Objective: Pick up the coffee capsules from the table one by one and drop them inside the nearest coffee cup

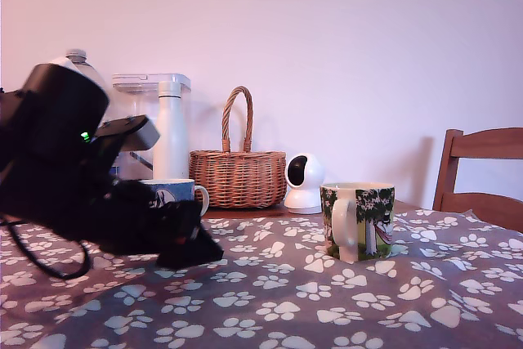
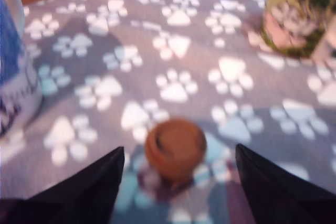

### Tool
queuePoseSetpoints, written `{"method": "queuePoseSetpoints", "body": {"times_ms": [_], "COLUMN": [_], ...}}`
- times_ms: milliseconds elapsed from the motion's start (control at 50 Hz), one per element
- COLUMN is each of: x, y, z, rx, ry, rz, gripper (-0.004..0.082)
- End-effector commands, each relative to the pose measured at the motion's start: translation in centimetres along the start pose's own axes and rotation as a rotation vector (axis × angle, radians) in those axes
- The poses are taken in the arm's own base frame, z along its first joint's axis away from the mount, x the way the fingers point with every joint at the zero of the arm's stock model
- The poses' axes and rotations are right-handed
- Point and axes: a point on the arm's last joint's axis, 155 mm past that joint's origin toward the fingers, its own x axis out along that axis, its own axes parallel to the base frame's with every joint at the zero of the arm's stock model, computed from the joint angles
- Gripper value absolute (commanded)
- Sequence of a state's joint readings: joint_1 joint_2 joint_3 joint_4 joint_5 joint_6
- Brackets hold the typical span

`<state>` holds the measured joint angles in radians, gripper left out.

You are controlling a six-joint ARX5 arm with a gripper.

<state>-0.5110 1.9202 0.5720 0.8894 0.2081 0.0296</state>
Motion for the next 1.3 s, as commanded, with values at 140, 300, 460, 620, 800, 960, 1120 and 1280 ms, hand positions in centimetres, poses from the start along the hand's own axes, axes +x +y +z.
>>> {"method": "queuePoseSetpoints", "body": {"times_ms": [140,300,460,620,800,960,1120,1280], "x": [0.6,0.6,0.6,0.6,0.6,0.6,0.5,0.2], "y": [-0.1,-0.2,-0.1,0.0,0.0,0.1,0.1,0.1], "z": [-0.9,-1.5,-1.6,-1.7,-1.5,-1.0,-0.6,0.2], "rx": [-0.012,-0.019,-0.020,-0.019,-0.016,-0.013,-0.011,-0.008], "ry": [0.045,0.070,0.074,0.076,0.072,0.054,0.040,0.028], "rz": [-0.006,-0.007,-0.005,0.001,0.002,0.004,0.003,0.003], "gripper": [0.0603,0.0600,0.0473,0.0273,0.0175,0.0101,0.0069,0.0069]}}
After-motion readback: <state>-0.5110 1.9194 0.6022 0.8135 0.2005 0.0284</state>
